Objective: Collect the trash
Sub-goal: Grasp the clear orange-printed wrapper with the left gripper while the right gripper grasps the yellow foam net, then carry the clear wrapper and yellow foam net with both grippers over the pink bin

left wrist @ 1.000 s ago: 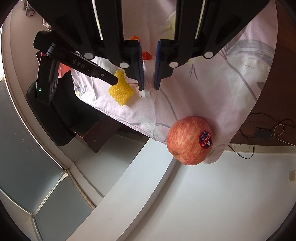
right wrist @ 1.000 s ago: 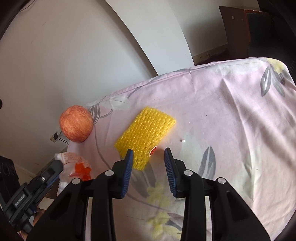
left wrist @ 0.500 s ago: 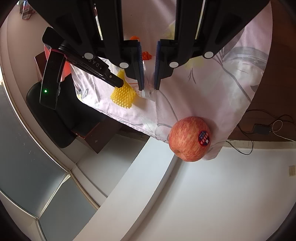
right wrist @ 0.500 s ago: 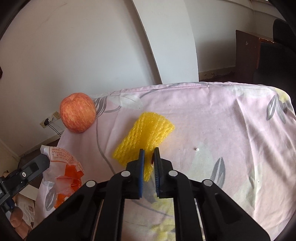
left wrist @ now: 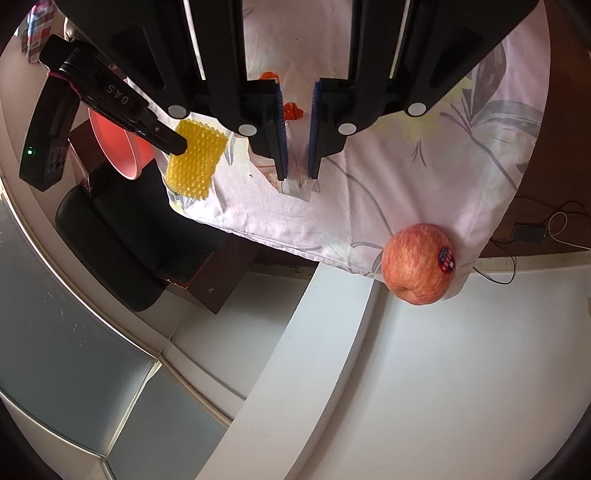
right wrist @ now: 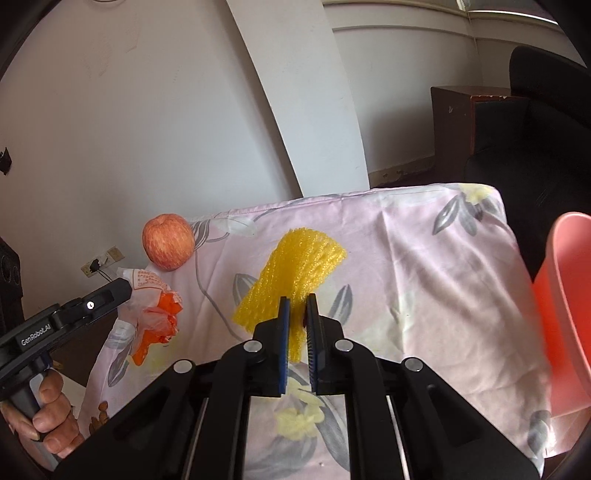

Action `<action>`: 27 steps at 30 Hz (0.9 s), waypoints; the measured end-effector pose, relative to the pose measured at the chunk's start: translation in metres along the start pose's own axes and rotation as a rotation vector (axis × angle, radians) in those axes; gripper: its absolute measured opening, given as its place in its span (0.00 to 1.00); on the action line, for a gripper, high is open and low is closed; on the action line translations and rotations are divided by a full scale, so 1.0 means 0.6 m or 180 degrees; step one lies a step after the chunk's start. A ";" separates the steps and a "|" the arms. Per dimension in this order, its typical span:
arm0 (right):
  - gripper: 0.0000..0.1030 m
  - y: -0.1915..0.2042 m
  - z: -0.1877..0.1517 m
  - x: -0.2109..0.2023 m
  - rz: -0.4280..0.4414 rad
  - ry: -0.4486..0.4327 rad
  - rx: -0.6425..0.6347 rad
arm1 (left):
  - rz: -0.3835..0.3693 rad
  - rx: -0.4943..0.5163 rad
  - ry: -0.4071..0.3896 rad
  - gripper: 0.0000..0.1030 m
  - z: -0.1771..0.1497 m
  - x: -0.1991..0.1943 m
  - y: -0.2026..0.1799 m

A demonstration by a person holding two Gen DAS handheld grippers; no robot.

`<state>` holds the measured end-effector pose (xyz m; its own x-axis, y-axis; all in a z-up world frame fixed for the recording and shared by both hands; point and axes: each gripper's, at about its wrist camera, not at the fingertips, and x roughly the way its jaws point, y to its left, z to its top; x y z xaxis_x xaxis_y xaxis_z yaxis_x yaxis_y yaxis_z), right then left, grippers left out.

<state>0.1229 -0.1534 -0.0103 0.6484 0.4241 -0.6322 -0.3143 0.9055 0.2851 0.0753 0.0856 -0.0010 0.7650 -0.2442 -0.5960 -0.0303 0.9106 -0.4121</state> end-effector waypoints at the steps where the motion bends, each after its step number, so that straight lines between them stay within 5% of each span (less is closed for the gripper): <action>1: 0.09 -0.004 -0.002 -0.011 -0.0033 -0.0031 -0.0010 | 0.0000 0.0032 0.0009 0.10 -0.001 0.002 -0.008; 27: 0.09 -0.113 -0.053 -0.148 -0.0322 -0.0331 0.0342 | 0.0048 0.0726 0.0216 0.10 -0.052 0.035 -0.197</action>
<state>0.0646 -0.2530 0.0032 0.7430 0.3250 -0.5851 -0.1718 0.9375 0.3027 0.0747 -0.0377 0.0136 0.7203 -0.2448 -0.6490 0.1106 0.9642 -0.2409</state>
